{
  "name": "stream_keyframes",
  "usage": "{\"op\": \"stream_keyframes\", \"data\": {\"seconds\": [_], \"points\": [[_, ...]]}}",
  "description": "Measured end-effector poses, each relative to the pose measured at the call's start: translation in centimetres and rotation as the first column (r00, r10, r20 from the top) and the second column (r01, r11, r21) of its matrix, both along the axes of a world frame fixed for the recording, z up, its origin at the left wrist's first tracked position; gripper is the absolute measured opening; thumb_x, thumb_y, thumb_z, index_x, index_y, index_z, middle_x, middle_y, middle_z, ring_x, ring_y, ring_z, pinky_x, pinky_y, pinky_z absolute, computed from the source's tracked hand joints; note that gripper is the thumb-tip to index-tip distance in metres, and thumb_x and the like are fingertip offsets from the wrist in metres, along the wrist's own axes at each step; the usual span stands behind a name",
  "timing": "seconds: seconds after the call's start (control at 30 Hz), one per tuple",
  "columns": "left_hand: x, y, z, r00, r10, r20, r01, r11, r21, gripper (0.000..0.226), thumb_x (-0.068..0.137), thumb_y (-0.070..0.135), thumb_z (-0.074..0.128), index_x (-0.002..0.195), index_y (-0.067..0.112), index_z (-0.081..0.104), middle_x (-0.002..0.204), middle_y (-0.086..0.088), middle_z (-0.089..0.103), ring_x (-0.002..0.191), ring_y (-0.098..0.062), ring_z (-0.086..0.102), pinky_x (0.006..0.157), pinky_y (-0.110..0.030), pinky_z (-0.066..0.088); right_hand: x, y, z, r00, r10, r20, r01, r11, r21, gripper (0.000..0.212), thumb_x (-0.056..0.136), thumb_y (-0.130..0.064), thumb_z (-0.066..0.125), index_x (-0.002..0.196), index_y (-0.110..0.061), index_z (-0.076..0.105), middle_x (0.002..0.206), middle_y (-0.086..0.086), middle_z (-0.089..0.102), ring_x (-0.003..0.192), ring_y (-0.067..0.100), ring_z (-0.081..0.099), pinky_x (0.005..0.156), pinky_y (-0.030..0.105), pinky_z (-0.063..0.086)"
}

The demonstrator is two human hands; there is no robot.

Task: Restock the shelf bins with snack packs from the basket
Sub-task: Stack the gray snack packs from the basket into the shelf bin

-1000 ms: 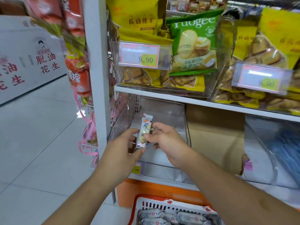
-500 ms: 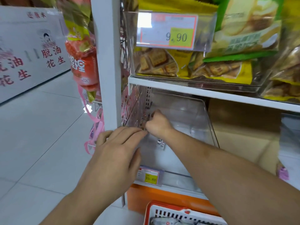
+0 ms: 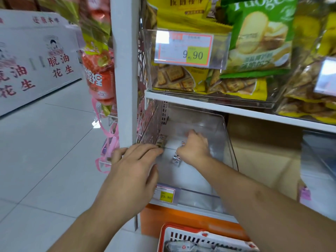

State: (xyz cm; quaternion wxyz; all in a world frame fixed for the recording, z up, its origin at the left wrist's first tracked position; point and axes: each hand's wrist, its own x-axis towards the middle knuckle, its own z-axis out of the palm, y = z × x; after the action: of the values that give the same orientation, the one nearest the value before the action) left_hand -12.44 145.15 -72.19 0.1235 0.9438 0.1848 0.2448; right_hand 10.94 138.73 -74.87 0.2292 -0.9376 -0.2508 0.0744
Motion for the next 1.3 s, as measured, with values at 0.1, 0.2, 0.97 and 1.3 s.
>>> {"op": "stream_keyframes", "data": {"seconds": [0.1,0.2,0.97,1.3], "points": [[-0.3,-0.2,-0.1,1.000,-0.002,-0.018,0.001,1.000,-0.021,0.042,0.089,0.026,0.056,0.129,0.033,0.062,0.132,0.017,0.059,0.124,-0.010,0.052,0.102,-0.031,0.027,-0.5,-0.3,-1.1,0.994,0.018,-0.106,-0.020,0.999,-0.024,0.059,0.080,-0.020,0.075,0.135,-0.015,0.055,0.131,0.010,0.055,0.119,0.031,0.059,0.090,0.032,0.054],[-0.6,0.0,-0.1,1.000,-0.010,-0.027,0.009,0.999,-0.032,0.042,0.089,0.026,0.056,0.130,0.034,0.062,0.132,0.018,0.059,0.125,-0.009,0.051,0.103,-0.032,0.028,-0.6,0.2,-2.2,0.991,0.075,-0.110,-0.079,0.997,-0.027,0.065,0.078,-0.022,0.086,0.137,-0.016,0.060,0.135,0.010,0.063,0.119,0.027,0.064,0.095,0.031,0.055],[-0.3,0.4,-0.5,0.998,-0.059,-0.006,0.059,0.998,-0.027,0.044,0.089,0.024,0.057,0.132,0.036,0.058,0.131,0.020,0.058,0.124,-0.005,0.049,0.104,-0.025,0.024,-2.0,4.1,-1.8,0.935,0.353,0.021,-0.351,0.934,-0.067,0.068,0.080,-0.052,0.065,0.144,-0.031,0.057,0.134,0.009,0.048,0.116,0.038,0.063,0.096,0.047,0.057],[-0.6,-0.6,-0.2,0.997,-0.079,0.016,0.079,0.997,-0.017,0.043,0.089,0.020,0.065,0.130,0.033,0.062,0.130,0.017,0.059,0.123,-0.011,0.053,0.100,-0.031,0.035,-3.0,0.3,0.3,0.931,0.360,0.057,-0.361,0.933,0.009,0.059,0.095,-0.049,0.069,0.148,-0.028,0.054,0.138,0.010,0.053,0.127,0.030,0.056,0.107,0.039,0.048]]}}
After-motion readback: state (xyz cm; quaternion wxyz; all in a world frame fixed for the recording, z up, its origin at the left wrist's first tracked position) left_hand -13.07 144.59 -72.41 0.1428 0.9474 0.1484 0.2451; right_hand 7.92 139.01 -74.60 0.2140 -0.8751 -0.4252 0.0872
